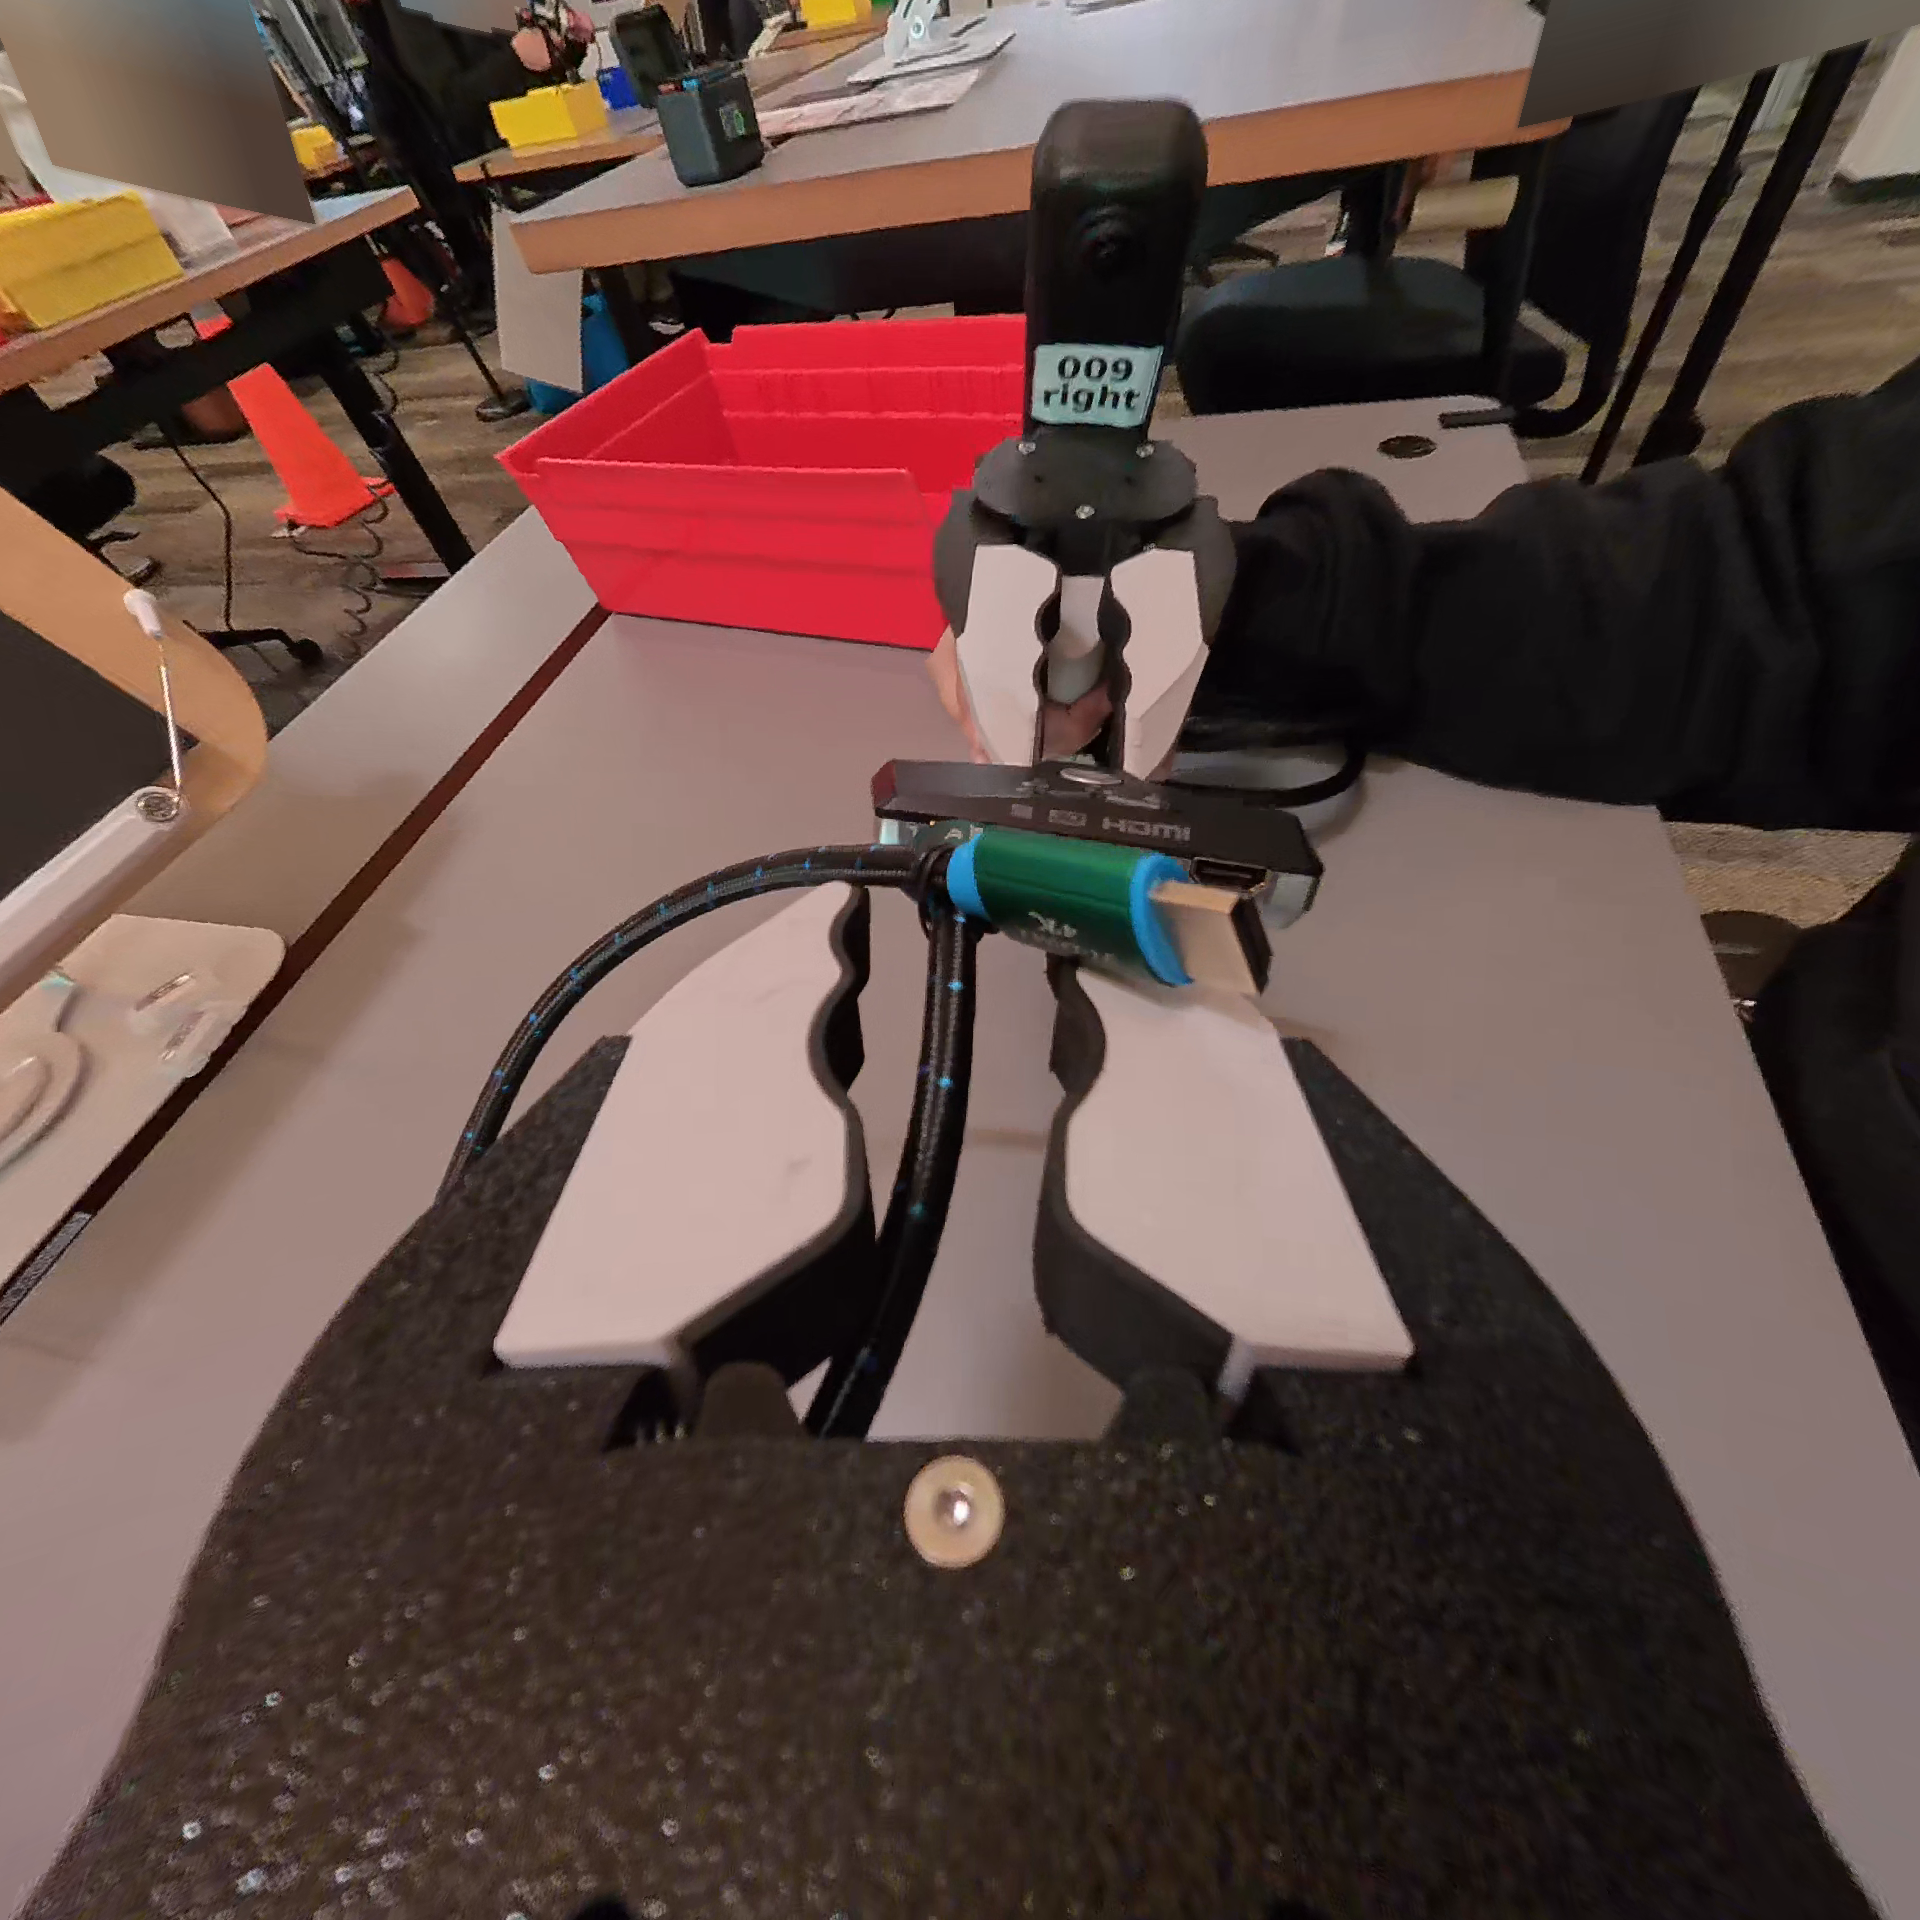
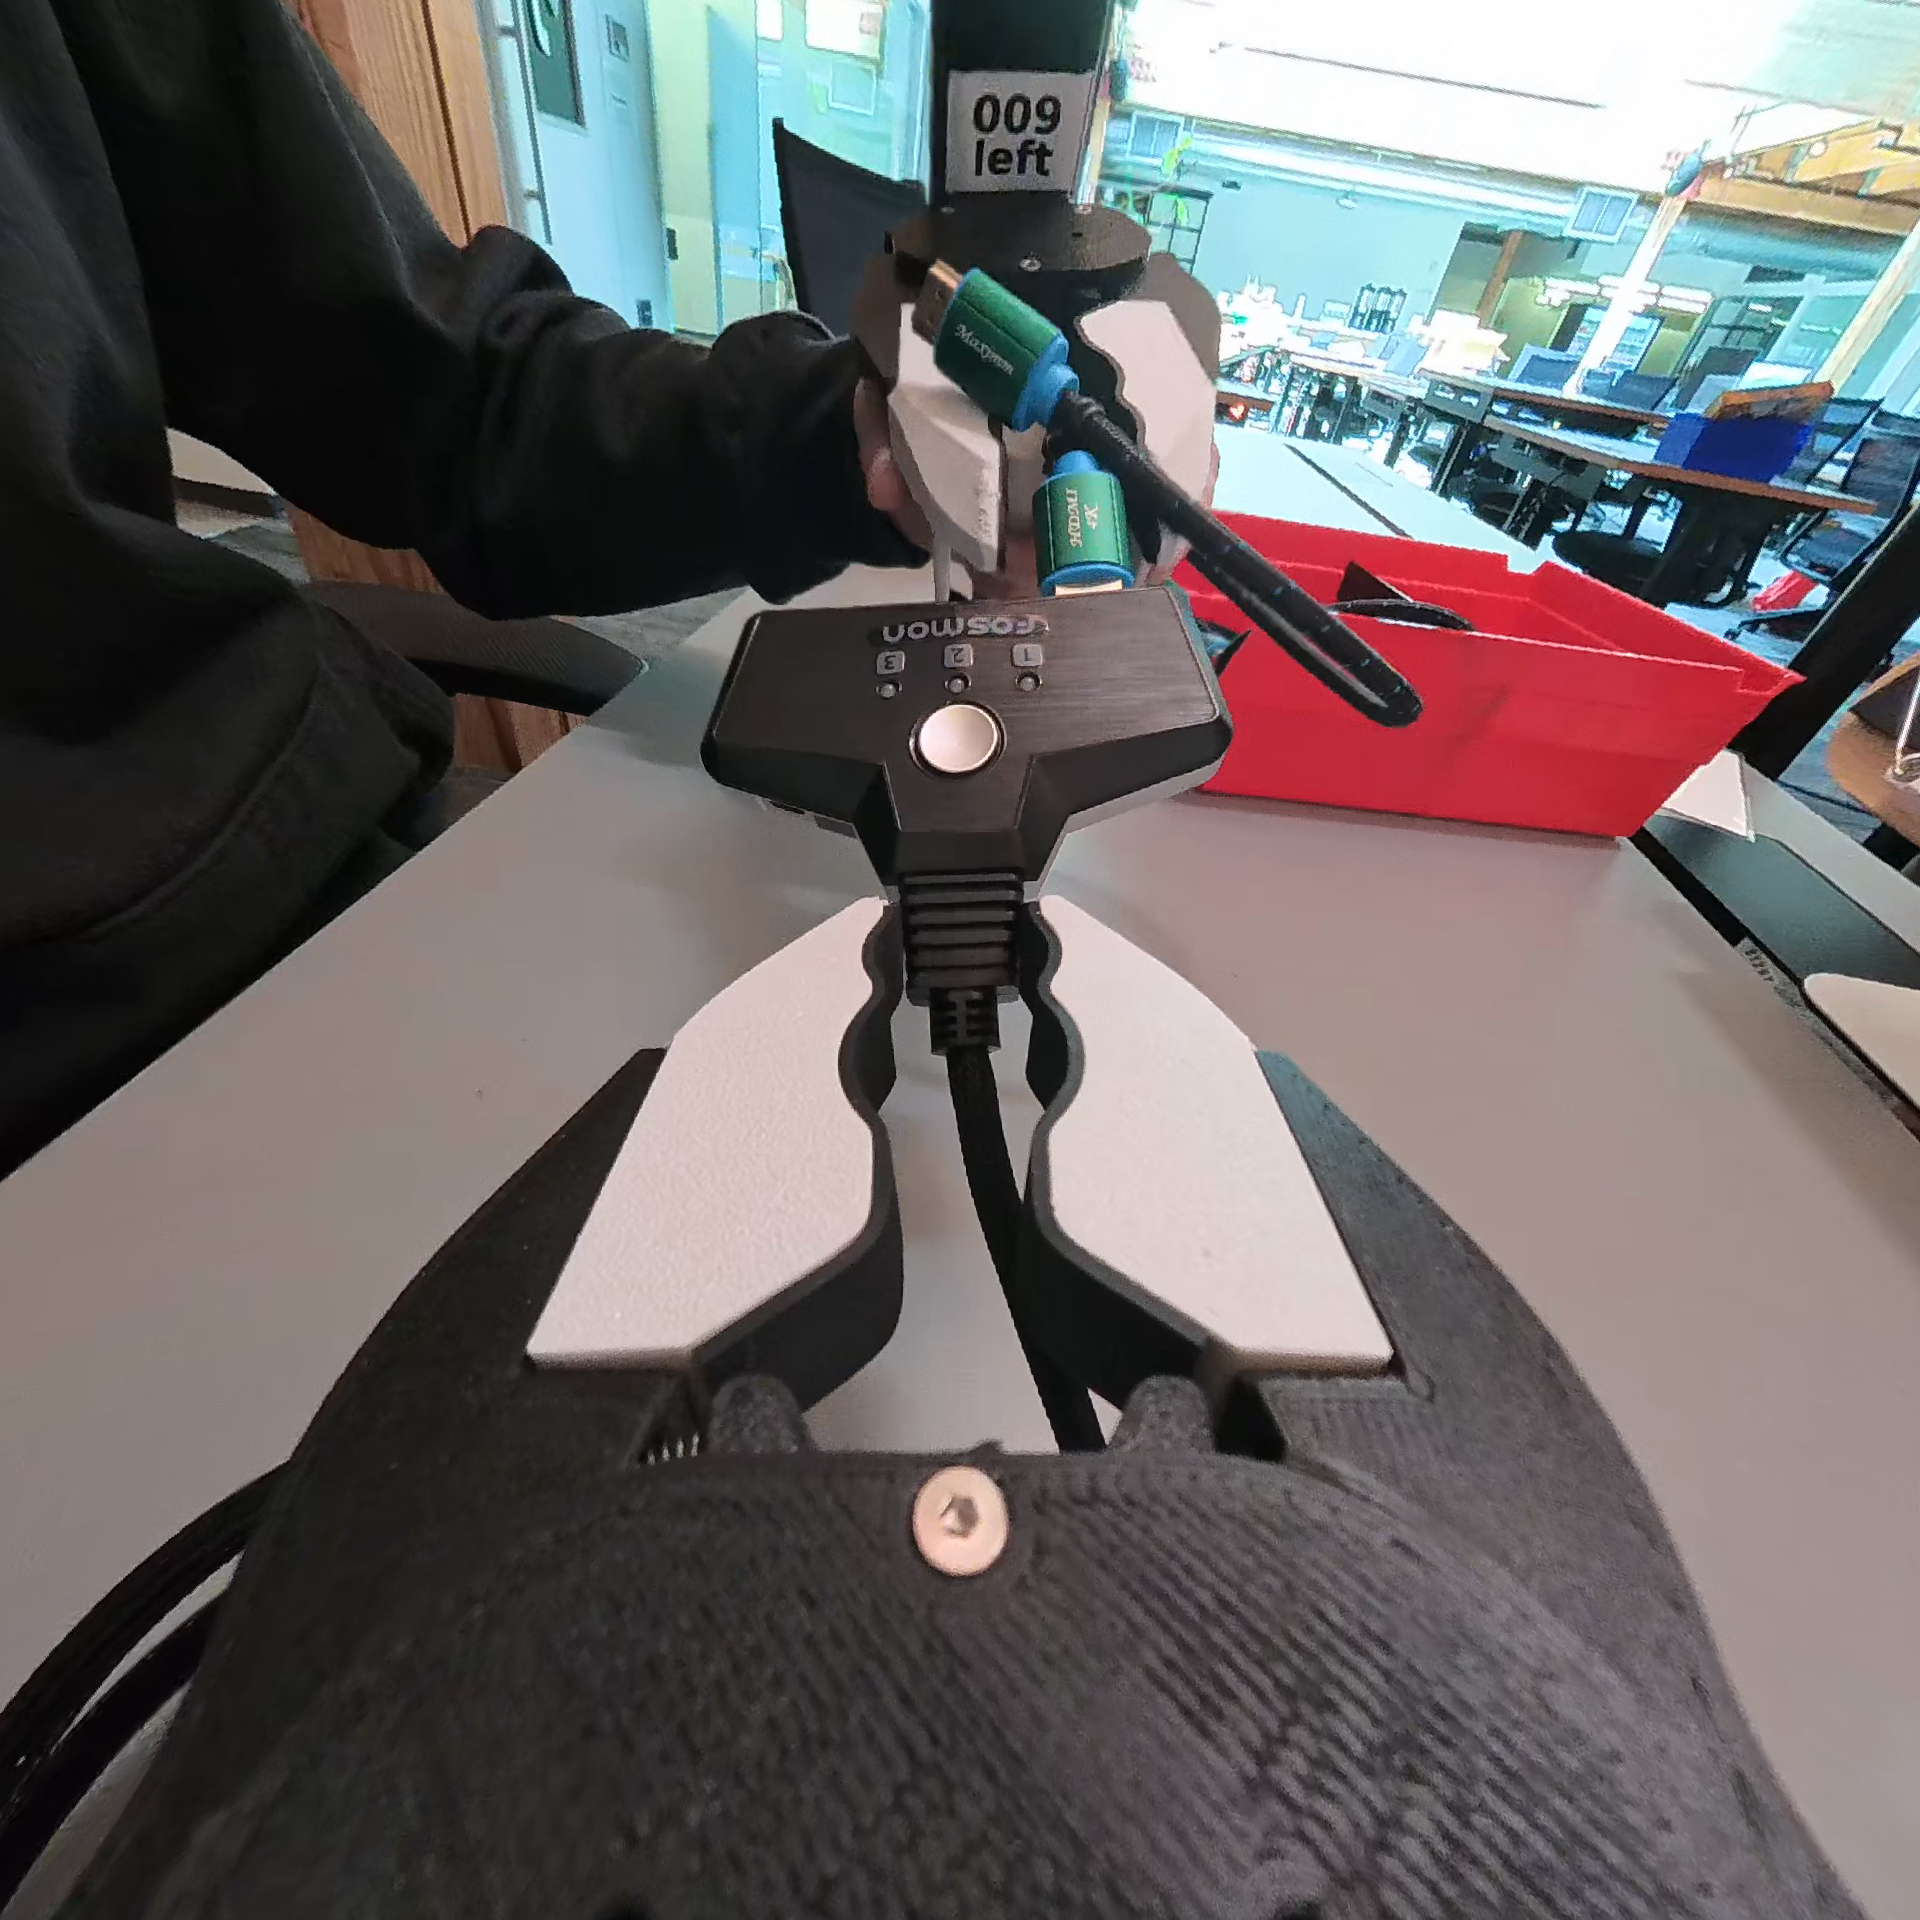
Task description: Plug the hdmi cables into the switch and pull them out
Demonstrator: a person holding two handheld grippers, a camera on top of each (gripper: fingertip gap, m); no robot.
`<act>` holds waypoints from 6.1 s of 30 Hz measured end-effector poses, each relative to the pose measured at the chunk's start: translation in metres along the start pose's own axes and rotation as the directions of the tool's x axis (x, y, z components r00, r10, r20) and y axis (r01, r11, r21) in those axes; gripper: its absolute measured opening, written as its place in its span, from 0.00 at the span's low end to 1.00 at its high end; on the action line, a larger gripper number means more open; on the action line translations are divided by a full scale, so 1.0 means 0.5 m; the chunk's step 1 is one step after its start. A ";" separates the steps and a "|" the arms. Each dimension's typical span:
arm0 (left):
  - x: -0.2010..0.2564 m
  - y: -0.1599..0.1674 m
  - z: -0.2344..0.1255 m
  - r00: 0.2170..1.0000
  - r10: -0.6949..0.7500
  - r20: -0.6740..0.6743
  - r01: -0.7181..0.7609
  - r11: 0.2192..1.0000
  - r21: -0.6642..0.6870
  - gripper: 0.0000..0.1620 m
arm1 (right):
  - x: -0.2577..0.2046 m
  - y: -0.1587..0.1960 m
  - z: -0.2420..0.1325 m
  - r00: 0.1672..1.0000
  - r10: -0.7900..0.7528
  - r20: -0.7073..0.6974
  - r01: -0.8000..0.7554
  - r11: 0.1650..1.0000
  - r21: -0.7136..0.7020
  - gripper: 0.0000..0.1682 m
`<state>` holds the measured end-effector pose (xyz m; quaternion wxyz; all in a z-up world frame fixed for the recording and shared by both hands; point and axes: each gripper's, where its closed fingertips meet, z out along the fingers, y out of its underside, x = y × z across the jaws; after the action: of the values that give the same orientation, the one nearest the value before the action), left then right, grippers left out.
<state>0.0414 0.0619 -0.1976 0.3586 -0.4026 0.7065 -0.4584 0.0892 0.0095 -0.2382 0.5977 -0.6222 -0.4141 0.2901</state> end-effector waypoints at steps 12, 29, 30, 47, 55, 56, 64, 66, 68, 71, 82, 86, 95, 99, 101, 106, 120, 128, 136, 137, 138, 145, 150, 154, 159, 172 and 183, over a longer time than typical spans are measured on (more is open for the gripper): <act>-0.001 -0.012 0.006 1.000 -0.004 0.006 0.003 0.998 0.068 0.17 | 0.002 0.004 0.000 1.000 -0.006 -0.009 0.006 1.000 -0.019 0.13; -0.004 0.015 0.004 1.000 0.010 -0.020 -0.013 0.993 -0.118 0.11 | 0.003 0.016 0.004 1.000 0.000 -0.007 0.000 0.999 -0.052 0.13; -0.006 0.016 0.003 1.000 0.017 -0.022 -0.019 0.993 -0.115 0.11 | 0.005 0.012 0.003 1.000 0.002 -0.011 -0.002 0.999 -0.036 0.13; -0.012 0.019 0.002 0.999 -0.005 0.049 0.002 0.999 0.051 0.19 | 0.006 -0.004 -0.007 1.000 0.007 -0.015 -0.007 1.000 0.005 0.13; -0.018 0.024 -0.002 0.994 -0.105 0.042 0.103 0.993 0.055 0.26 | 0.007 -0.001 -0.005 1.000 0.006 -0.018 -0.006 1.000 0.003 0.13; -0.020 0.024 -0.003 0.994 -0.102 0.051 0.098 0.993 0.059 0.27 | 0.007 0.001 -0.005 1.000 0.003 -0.020 -0.003 1.000 -0.002 0.13; -0.012 0.005 -0.002 0.993 -0.112 0.024 0.107 0.984 0.144 0.23 | 0.004 0.009 0.005 1.000 0.002 -0.013 -0.002 1.000 -0.020 0.13; -0.011 -0.005 0.000 0.993 -0.117 0.020 0.111 0.978 0.178 0.21 | 0.003 0.008 0.008 1.000 0.002 -0.009 -0.002 1.000 -0.016 0.13; -0.004 -0.006 0.004 0.995 -0.102 0.002 0.100 0.980 0.172 0.16 | 0.003 0.010 0.009 1.000 0.000 -0.011 0.000 1.000 -0.026 0.13; -0.002 -0.001 0.011 0.995 -0.097 -0.001 0.097 0.987 0.127 0.14 | 0.006 0.017 0.004 1.000 -0.002 -0.020 0.001 0.999 -0.043 0.13; 0.005 0.013 0.005 0.995 -0.102 -0.019 0.102 0.995 -0.011 0.12 | 0.001 0.020 0.011 1.000 -0.025 -0.009 0.024 0.996 -0.080 0.13; 0.002 0.017 0.003 0.989 -0.139 -0.041 0.138 0.990 -0.030 0.12 | 0.000 0.016 0.012 1.000 -0.026 -0.005 0.025 0.996 -0.081 0.13; -0.008 0.046 0.009 0.974 -0.218 -0.053 0.211 0.971 -0.116 0.11 | 0.002 0.039 0.027 0.999 -0.033 -0.011 0.031 0.986 -0.164 0.13; -0.012 0.051 0.011 0.968 -0.246 -0.056 0.239 0.965 -0.111 0.10 | 0.010 0.038 0.023 0.999 -0.021 -0.032 0.016 0.988 -0.151 0.13; -0.014 0.049 0.014 0.968 -0.245 -0.051 0.240 0.967 -0.090 0.09 | 0.016 0.036 0.019 0.999 -0.019 -0.049 0.012 0.990 -0.140 0.13; -0.011 0.000 0.002 0.976 -0.199 -0.084 0.209 0.968 0.135 0.09 | 0.017 -0.018 0.004 0.998 0.001 -0.057 0.001 1.000 0.031 0.13; -0.054 -0.019 -0.018 0.958 -0.288 -0.017 0.275 0.895 0.352 0.09 | 0.085 -0.161 -0.081 0.920 -0.019 -0.392 0.096 0.979 0.178 0.25; -0.125 -0.042 -0.040 0.946 -0.287 0.153 0.202 0.887 0.414 0.09 | -0.067 -0.371 -0.010 0.957 -0.048 -0.285 0.152 0.922 0.356 0.15; -0.123 -0.126 -0.106 0.966 -0.235 0.104 0.148 0.841 0.521 0.09 | -0.010 -0.168 0.109 0.962 0.257 -0.093 -0.211 0.914 0.348 0.12; -0.117 -0.132 -0.116 0.968 -0.235 0.087 0.155 0.835 0.528 0.09 | 0.009 -0.159 0.109 0.955 0.261 -0.137 -0.194 0.906 0.375 0.13; -0.108 -0.137 -0.124 0.970 -0.234 0.058 0.168 0.827 0.537 0.09 | 0.025 -0.152 0.112 0.952 0.261 -0.160 -0.179 0.898 0.401 0.15; -0.071 -0.176 -0.165 0.955 -0.286 -0.078 0.269 0.728 0.630 0.09 | 0.064 -0.202 0.201 0.980 0.074 -0.183 0.038 0.838 0.545 0.27; -0.071 -0.215 -0.207 0.948 -0.302 -0.106 0.290 0.670 0.683 0.09 | 0.082 -0.160 0.294 0.962 -0.110 -0.249 0.195 0.916 0.350 0.27; -0.056 -0.237 -0.225 0.950 -0.270 -0.158 0.302 0.658 0.690 0.09 | 0.071 -0.159 0.301 0.985 -0.125 -0.122 0.160 0.923 0.349 0.26; -0.039 -0.210 -0.209 0.942 -0.266 -0.204 0.334 0.698 0.634 0.09 | 0.061 -0.264 0.215 0.974 -0.190 -0.121 0.224 0.853 0.471 0.29; -0.050 -0.157 -0.150 0.924 -0.314 -0.218 0.383 0.750 0.540 0.09 | 0.066 -0.303 0.062 0.979 -0.199 -0.039 0.187 0.814 0.549 0.22; -0.061 -0.121 -0.141 0.922 -0.340 -0.188 0.388 0.797 0.463 0.09 | 0.072 -0.293 0.071 0.991 -0.137 -0.013 0.123 0.843 0.523 0.19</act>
<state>0.0067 0.0993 -0.1141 0.3200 -0.4037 0.4919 -0.7019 0.0516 0.0503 -0.0934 0.7571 -0.4034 -0.3683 0.3584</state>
